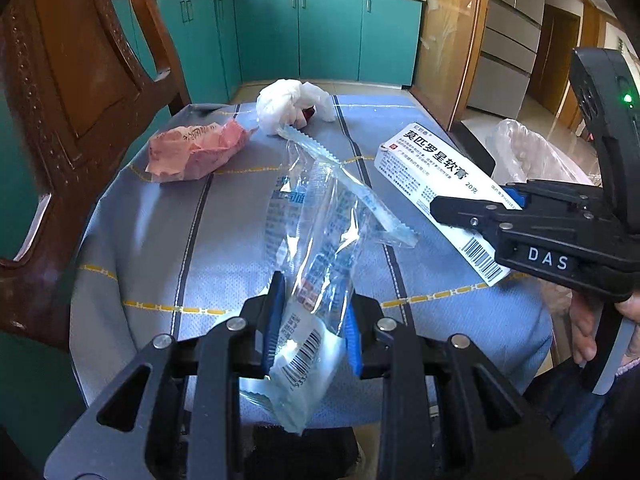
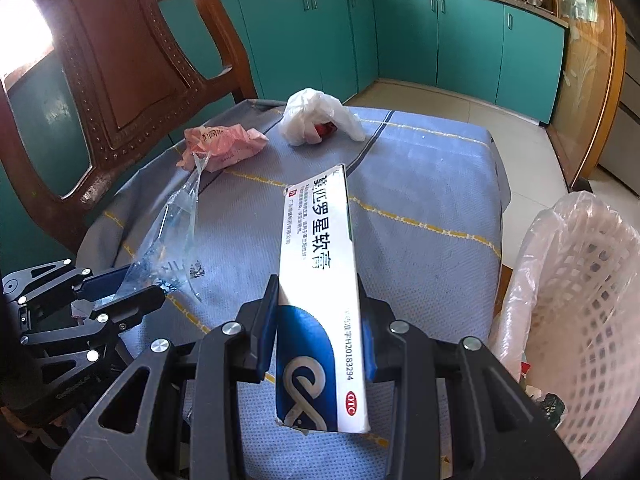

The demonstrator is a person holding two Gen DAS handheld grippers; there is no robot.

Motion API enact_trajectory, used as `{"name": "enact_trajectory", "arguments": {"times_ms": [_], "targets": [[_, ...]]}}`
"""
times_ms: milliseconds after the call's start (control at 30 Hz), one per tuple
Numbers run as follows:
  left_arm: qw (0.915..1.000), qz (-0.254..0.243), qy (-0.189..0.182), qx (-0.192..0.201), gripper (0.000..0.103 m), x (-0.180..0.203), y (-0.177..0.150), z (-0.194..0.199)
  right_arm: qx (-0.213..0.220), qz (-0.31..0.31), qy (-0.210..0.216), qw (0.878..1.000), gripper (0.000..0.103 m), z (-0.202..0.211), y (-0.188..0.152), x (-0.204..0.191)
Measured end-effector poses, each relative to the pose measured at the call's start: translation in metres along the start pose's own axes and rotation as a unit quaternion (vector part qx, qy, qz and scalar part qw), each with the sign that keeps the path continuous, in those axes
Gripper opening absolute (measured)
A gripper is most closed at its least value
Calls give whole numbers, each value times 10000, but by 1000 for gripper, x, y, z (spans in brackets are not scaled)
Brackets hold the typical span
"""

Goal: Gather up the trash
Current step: 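Lift the clear packet with the left tool while the right tool holds the box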

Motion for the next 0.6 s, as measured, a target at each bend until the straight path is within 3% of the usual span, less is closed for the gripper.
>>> {"name": "enact_trajectory", "arguments": {"times_ms": [600], "targets": [[9998, 84, -27, -159, 28, -5, -6, -5, -393, 179, -199, 9989, 36, -25, -14, -6]]}}
Point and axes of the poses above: each gripper's, at about its wrist camera, not at the fingertips, and z roughly against the way its jaws point, x to its right, y to its top, the point moved 10 cm from there along -z, roughly the way its jaws point, and after that the axes turned 3 degrees about -x, right-handed, at the moved point
